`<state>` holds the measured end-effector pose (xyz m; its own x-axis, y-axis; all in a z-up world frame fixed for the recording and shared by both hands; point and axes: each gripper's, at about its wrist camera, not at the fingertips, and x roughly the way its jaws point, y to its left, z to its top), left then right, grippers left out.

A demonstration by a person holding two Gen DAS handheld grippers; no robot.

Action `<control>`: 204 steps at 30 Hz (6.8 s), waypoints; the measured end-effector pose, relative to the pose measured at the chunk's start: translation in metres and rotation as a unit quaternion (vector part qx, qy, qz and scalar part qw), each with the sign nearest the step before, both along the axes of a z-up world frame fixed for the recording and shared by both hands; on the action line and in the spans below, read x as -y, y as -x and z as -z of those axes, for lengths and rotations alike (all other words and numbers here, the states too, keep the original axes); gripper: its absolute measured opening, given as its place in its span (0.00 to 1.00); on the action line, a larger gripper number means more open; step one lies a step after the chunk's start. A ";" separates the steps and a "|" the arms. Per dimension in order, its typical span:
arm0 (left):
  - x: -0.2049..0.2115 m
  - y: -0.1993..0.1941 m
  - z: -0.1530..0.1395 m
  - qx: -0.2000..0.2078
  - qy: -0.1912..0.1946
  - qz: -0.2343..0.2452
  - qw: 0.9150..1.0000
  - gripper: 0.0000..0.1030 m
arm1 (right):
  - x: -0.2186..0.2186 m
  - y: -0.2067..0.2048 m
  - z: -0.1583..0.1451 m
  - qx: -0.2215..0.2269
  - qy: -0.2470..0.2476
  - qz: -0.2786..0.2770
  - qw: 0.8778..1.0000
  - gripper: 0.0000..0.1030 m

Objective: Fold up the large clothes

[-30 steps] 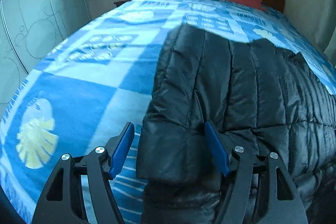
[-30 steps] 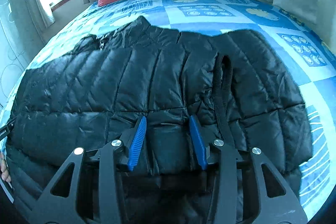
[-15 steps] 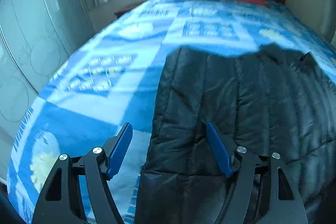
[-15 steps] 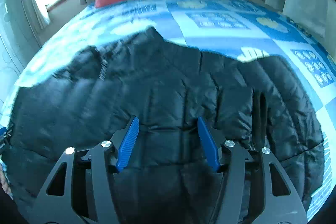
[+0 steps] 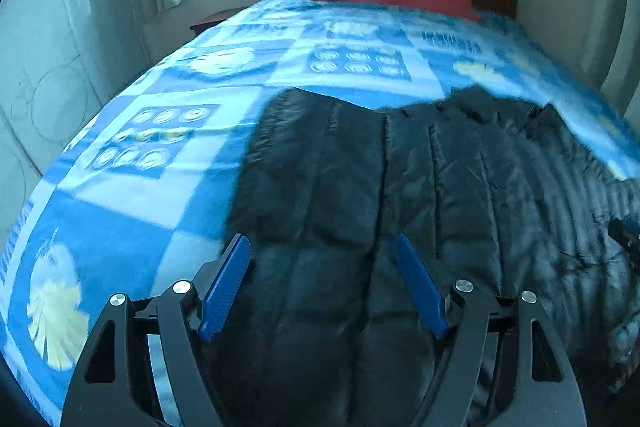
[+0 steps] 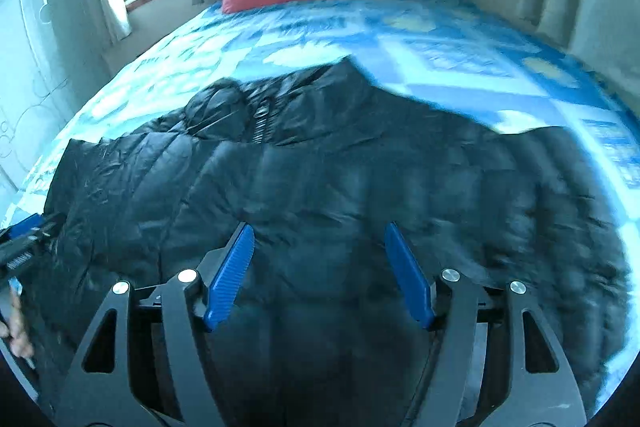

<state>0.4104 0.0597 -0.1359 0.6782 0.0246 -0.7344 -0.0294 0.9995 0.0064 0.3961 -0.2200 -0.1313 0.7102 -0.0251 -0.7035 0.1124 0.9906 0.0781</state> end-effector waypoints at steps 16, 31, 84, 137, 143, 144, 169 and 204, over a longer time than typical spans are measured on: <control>-0.057 0.116 0.000 -0.046 0.050 -0.001 0.998 0.73 | 0.072 0.152 -0.014 -0.040 -0.054 0.039 0.997 0.69; -0.097 0.308 0.024 -0.113 0.166 0.016 0.979 0.73 | 0.097 0.394 0.037 -0.091 -0.113 0.086 0.986 0.69; -0.090 0.398 -0.069 0.009 0.352 0.050 0.935 0.10 | 0.099 0.464 -0.052 0.040 -0.331 -0.009 0.943 0.10; -0.109 0.106 -0.056 -0.013 0.429 0.039 0.902 0.69 | 0.179 0.157 -0.028 0.054 -0.373 0.023 0.926 0.63; -0.109 0.092 -0.047 -0.029 0.366 0.042 0.929 0.69 | 0.175 0.135 -0.031 0.024 -0.302 0.009 0.953 0.64; -0.105 0.085 -0.045 -0.035 0.347 0.048 0.936 0.69 | 0.175 0.128 -0.030 0.019 -0.288 0.008 0.957 0.64; -0.028 -0.010 -0.085 -0.009 0.186 0.105 0.977 0.13 | 0.163 0.017 -0.066 0.063 -0.171 -0.001 0.983 0.07; 0.056 -0.009 -0.068 -0.007 0.163 0.105 0.981 0.45 | 0.054 -0.047 -0.045 0.011 -0.121 -0.042 0.992 0.28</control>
